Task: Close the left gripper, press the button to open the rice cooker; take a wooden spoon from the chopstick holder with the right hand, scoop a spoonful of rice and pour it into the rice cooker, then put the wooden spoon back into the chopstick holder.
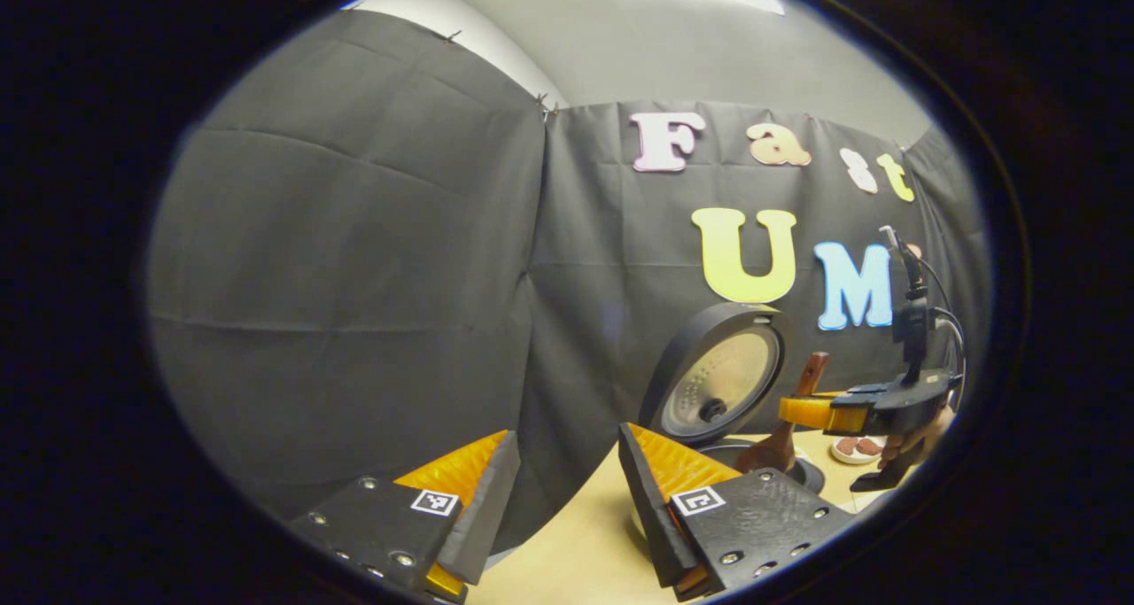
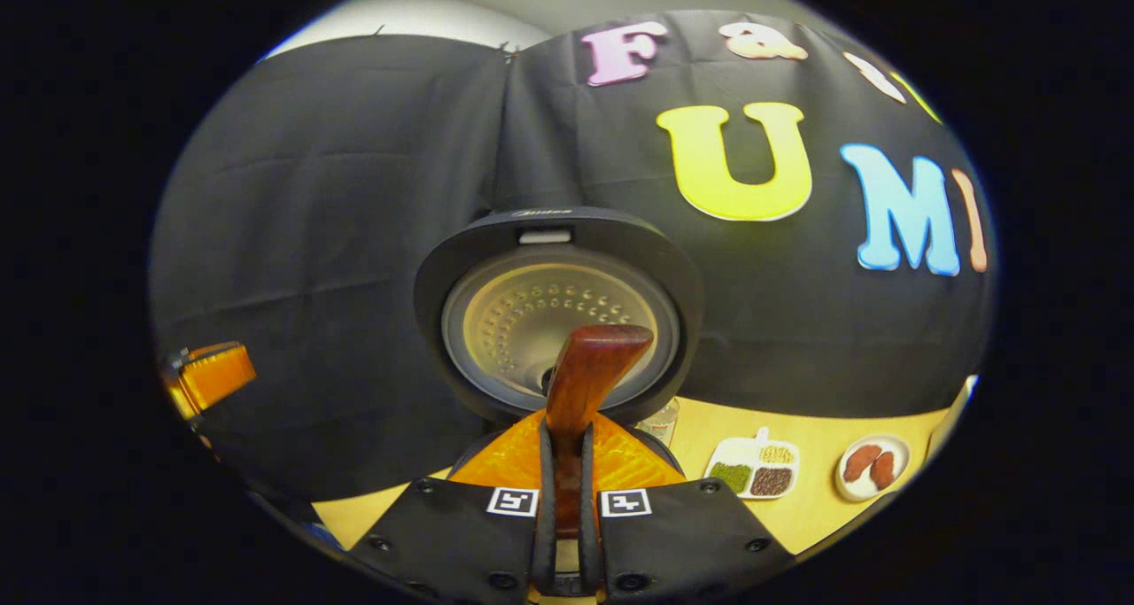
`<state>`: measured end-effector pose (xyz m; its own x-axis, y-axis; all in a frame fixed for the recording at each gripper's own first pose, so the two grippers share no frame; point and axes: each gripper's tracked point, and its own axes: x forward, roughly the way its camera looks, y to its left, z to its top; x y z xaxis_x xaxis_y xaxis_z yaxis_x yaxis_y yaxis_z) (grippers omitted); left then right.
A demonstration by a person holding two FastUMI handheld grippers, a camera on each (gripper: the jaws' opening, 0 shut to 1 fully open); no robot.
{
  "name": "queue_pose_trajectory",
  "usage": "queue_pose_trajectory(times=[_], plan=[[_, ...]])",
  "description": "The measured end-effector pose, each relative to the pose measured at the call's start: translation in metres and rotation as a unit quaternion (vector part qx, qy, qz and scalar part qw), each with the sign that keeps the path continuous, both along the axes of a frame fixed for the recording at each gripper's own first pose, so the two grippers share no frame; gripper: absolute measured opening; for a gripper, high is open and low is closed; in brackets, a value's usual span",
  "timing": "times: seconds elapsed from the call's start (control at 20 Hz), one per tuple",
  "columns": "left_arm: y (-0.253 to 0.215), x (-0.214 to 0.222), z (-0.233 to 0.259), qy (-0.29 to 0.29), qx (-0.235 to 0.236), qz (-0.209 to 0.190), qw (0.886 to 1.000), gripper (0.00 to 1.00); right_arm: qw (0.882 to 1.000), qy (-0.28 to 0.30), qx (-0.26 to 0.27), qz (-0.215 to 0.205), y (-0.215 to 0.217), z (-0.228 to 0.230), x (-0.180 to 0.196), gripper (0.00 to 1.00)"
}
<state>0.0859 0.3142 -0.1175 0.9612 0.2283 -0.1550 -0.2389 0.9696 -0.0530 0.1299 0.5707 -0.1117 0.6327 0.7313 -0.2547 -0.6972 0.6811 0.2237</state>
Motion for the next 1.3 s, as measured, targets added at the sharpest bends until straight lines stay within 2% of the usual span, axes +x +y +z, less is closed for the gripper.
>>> queue_pose_trajectory(times=[0.2, 0.3, 0.4, 0.7, 1.0, 1.3], plan=[[-0.019, 0.010, 0.008, -0.007, 0.000, -0.017, 1.000, 0.71, 0.998, 0.025, 0.050, -0.028, -0.021, 0.021, 0.008, 0.10], [-0.026, 0.017, 0.013, -0.012, 0.001, -0.027, 1.000, 0.71, 0.997, 0.031, 0.064, -0.042, -0.036, 0.029, 0.012, 0.12], [-0.034, 0.026, 0.016, -0.017, 0.002, -0.036, 0.999, 0.71, 0.995, 0.036, 0.074, -0.057, -0.052, 0.035, 0.016, 0.10], [-0.067, 0.048, 0.028, -0.033, 0.001, -0.068, 0.997, 0.71, 0.987, 0.060, 0.096, -0.111, -0.110, 0.037, 0.030, 0.12], [-0.099, 0.060, 0.033, -0.042, -0.003, -0.095, 0.995, 0.71, 0.975, 0.077, 0.113, -0.175, -0.180, 0.034, 0.042, 0.12], [-0.134, 0.071, 0.044, -0.049, -0.005, -0.117, 0.992, 0.71, 0.965, 0.079, 0.105, -0.229, -0.249, 0.029, 0.045, 0.12]])
